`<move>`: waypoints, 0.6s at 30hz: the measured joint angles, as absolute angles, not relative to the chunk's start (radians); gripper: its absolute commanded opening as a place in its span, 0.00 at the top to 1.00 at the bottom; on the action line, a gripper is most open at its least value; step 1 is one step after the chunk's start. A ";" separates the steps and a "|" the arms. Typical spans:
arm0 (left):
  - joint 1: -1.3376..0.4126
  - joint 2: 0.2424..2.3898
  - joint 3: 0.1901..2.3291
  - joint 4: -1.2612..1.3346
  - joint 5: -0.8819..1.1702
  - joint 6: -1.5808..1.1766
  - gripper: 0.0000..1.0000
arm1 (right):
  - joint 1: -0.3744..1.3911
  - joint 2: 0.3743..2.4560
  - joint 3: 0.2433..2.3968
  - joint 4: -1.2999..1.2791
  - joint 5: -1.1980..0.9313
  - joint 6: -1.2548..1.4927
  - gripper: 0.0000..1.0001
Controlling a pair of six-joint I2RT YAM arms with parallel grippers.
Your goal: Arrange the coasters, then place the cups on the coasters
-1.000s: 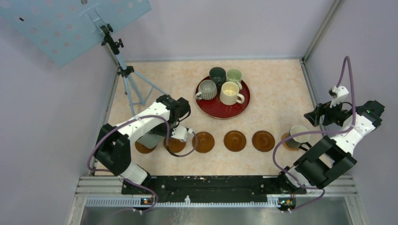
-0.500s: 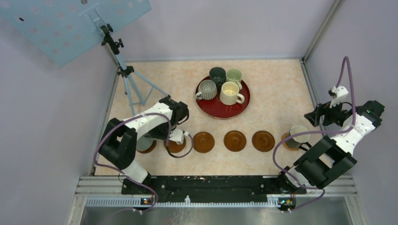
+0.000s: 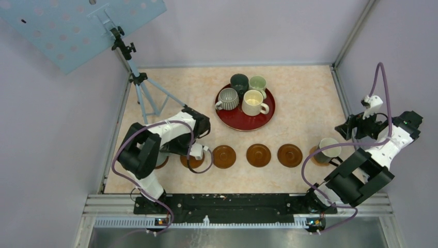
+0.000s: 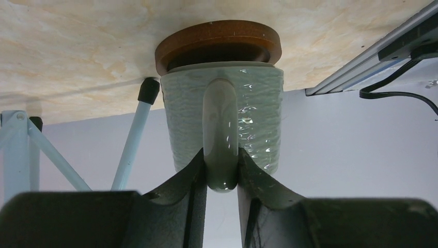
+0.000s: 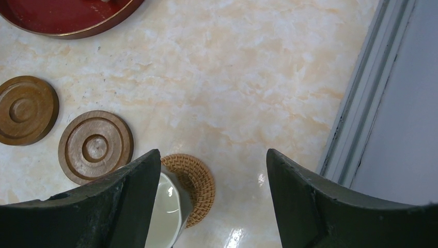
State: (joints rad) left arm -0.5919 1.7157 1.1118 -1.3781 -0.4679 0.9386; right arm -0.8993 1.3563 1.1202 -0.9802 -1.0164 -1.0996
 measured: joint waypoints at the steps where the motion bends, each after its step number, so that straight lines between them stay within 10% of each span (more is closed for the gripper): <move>1: -0.592 1.716 1.113 -1.377 -0.466 0.937 0.65 | -0.899 1.356 1.120 -0.981 -1.016 -1.100 0.26; 18: -0.634 1.731 1.254 -1.391 -0.354 0.904 0.53 | -0.899 1.356 1.120 -0.994 -1.008 -1.125 0.26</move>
State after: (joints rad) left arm -0.6338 1.7306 1.2541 -1.3914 -0.3542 0.9035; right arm -0.8993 1.3563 1.1202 -0.9943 -1.0077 -1.1248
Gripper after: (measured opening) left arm 0.496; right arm 0.737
